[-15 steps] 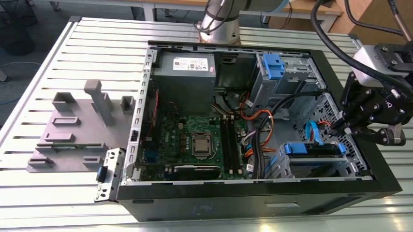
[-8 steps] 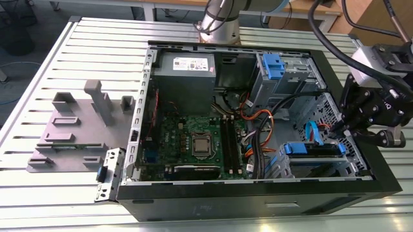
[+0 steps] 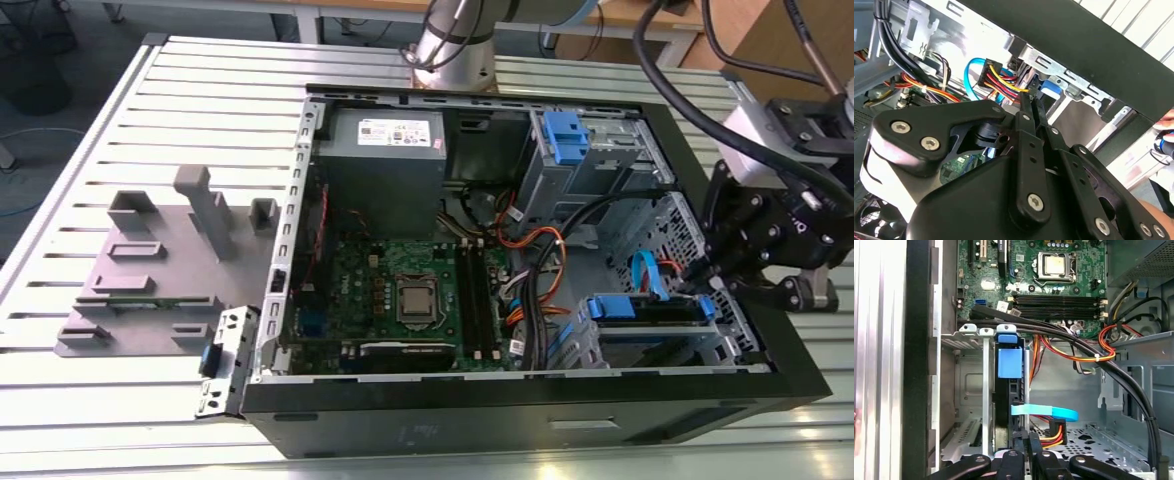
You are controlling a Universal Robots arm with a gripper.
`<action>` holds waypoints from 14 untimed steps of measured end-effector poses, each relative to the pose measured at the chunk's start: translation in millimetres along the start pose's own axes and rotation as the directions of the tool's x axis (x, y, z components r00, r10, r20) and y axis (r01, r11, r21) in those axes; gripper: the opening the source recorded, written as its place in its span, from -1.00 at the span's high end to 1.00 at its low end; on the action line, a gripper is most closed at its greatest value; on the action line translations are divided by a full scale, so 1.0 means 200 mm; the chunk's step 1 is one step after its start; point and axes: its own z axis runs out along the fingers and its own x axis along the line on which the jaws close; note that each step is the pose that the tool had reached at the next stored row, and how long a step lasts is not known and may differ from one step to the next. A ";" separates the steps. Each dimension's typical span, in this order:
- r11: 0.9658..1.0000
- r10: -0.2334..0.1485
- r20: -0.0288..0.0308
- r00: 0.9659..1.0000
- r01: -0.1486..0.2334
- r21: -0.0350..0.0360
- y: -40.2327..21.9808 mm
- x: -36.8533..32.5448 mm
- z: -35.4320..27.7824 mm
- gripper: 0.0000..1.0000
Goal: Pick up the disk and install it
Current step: 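Insert the second disk wire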
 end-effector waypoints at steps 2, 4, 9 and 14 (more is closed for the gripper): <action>1.000 0.000 0.000 1.000 0.000 0.000 0.000 0.011 0.000 0.68; 1.000 0.000 -0.001 1.000 0.000 0.000 0.000 0.023 -0.001 0.68; 1.000 0.000 -0.001 1.000 0.000 0.000 0.002 0.036 0.023 0.68; 1.000 0.000 -0.001 1.000 0.000 -0.001 0.003 0.038 0.034 0.68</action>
